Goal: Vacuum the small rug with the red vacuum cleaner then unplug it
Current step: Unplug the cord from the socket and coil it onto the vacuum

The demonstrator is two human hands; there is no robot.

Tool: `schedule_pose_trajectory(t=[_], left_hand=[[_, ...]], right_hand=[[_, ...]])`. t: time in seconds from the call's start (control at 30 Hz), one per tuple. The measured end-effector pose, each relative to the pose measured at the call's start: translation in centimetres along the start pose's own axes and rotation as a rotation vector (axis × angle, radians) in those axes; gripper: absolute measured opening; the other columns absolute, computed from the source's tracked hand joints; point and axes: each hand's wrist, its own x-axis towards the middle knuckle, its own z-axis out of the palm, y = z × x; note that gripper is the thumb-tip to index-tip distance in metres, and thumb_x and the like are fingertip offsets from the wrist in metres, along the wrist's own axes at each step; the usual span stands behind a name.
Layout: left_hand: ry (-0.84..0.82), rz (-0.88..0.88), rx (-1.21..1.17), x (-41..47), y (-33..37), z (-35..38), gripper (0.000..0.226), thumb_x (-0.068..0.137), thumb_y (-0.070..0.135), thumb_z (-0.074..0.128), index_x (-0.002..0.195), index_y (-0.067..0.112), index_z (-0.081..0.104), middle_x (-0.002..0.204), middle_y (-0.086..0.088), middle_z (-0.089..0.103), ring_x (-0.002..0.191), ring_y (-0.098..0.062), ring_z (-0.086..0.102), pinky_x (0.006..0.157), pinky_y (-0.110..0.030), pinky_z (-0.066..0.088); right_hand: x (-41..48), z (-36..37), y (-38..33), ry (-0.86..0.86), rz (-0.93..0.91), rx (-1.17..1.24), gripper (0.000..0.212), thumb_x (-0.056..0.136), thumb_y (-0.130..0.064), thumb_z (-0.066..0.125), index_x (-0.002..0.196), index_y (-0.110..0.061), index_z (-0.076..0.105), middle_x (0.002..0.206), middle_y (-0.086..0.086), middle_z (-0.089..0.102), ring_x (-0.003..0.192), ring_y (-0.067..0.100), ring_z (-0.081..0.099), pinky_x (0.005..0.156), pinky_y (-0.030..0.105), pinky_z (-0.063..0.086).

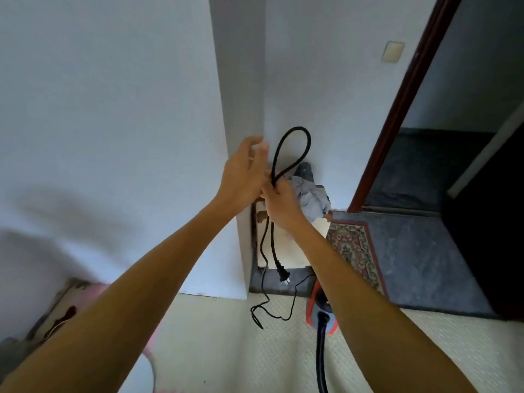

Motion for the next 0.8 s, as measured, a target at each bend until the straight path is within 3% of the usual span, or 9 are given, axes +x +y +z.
schedule_pose_trajectory(t=[0.1, 0.17, 0.27, 0.33, 0.43, 0.47, 0.6, 0.67, 0.8], left_hand=[[-0.06, -0.164, -0.134, -2.1, -2.9, 2.9, 0.032, 0.1, 0.012, 0.034, 0.13, 0.012, 0.042, 0.094, 0.003, 0.056, 0.078, -0.003, 0.056, 0.06, -0.002, 0.044], [-0.185, -0.258, -0.216, -3.6, -4.3, 4.9, 0.038, 0.093, 0.001, 0.041, 0.129, 0.014, 0.041, 0.101, 0.0, 0.053, 0.086, -0.012, 0.056, 0.067, -0.012, 0.049], [-0.373, -0.31, -0.161, -4.8, -5.9, 7.8, 0.058, 0.076, 0.015, 0.056, 0.132, 0.021, 0.041, 0.122, -0.002, 0.055, 0.114, -0.021, 0.053, 0.095, -0.037, 0.047], [-0.363, -0.286, -0.109, -4.6, -6.3, 9.6, 0.056, 0.082, 0.019, 0.063, 0.134, 0.019, 0.041, 0.128, 0.004, 0.05, 0.119, -0.014, 0.048, 0.1, -0.033, 0.04], [-0.307, -0.148, -0.055, -3.4, -6.7, 11.5, 0.044, 0.087, 0.022, 0.064, 0.128, 0.02, 0.048, 0.111, 0.016, 0.05, 0.105, -0.001, 0.05, 0.085, -0.007, 0.038], [-0.324, -0.149, -0.063, -2.9, -7.0, 12.0, 0.04, 0.087, 0.023, 0.064, 0.124, 0.02, 0.051, 0.109, 0.017, 0.054, 0.101, 0.001, 0.052, 0.081, -0.004, 0.039], [-0.45, -0.254, 0.036, -1.3, -10.8, 13.8, 0.016, 0.084, 0.031, 0.063, 0.089, 0.016, 0.058, 0.088, -0.003, 0.065, 0.082, -0.016, 0.06, 0.078, -0.03, 0.047], [-0.493, -0.309, -0.05, -1.0, -11.8, 14.5, 0.02, 0.087, 0.03, 0.061, 0.07, 0.019, 0.057, 0.066, 0.0, 0.059, 0.063, -0.014, 0.054, 0.067, -0.032, 0.043], [-0.62, -0.285, -0.077, 1.6, -12.9, 15.1, 0.042, 0.092, 0.038, 0.055, 0.066, 0.005, 0.061, 0.063, -0.008, 0.065, 0.058, -0.015, 0.06, 0.062, -0.029, 0.048]], right_hand=[[1.2, -3.2, -0.4, 0.035, 0.004, 0.146, 0.024, 0.101, -0.021, 0.043, 0.086, -0.012, 0.059, 0.06, -0.005, 0.052, 0.055, 0.001, 0.052, 0.06, 0.016, 0.046], [2.0, -4.7, -0.8, 0.089, -0.009, 0.192, 0.02, 0.1, -0.022, 0.045, 0.1, -0.011, 0.061, 0.062, -0.004, 0.051, 0.06, 0.006, 0.053, 0.067, 0.022, 0.048], [3.0, -6.4, -1.4, 0.134, -0.011, 0.255, 0.017, 0.1, -0.024, 0.046, 0.097, -0.014, 0.059, 0.058, -0.007, 0.047, 0.06, 0.011, 0.048, 0.068, 0.032, 0.046], [3.3, -7.2, -1.8, 0.145, 0.003, 0.325, 0.019, 0.099, -0.025, 0.048, 0.087, -0.013, 0.056, 0.053, -0.01, 0.043, 0.056, 0.012, 0.042, 0.064, 0.033, 0.042], [3.9, -7.8, -2.2, 0.175, 0.039, 0.478, 0.021, 0.099, -0.021, 0.048, 0.08, -0.014, 0.053, 0.054, -0.007, 0.037, 0.053, 0.01, 0.036, 0.058, 0.026, 0.038], [4.0, -8.0, -2.4, 0.189, 0.045, 0.52, 0.02, 0.1, -0.02, 0.047, 0.082, -0.014, 0.054, 0.056, -0.006, 0.036, 0.054, 0.01, 0.035, 0.058, 0.025, 0.038], [5.5, -9.5, -2.7, 0.275, 0.051, 0.639, 0.019, 0.101, -0.017, 0.043, 0.092, -0.013, 0.059, 0.055, -0.006, 0.035, 0.051, 0.009, 0.036, 0.056, 0.024, 0.037], [6.4, -10.6, -2.8, 0.337, 0.06, 0.698, 0.02, 0.101, -0.015, 0.043, 0.091, -0.012, 0.059, 0.055, -0.005, 0.034, 0.05, 0.009, 0.034, 0.055, 0.026, 0.035], [7.4, -13.3, -2.1, 0.546, 0.096, 0.776, 0.02, 0.102, -0.017, 0.042, 0.092, -0.012, 0.059, 0.049, -0.007, 0.035, 0.046, 0.008, 0.034, 0.052, 0.024, 0.034]])
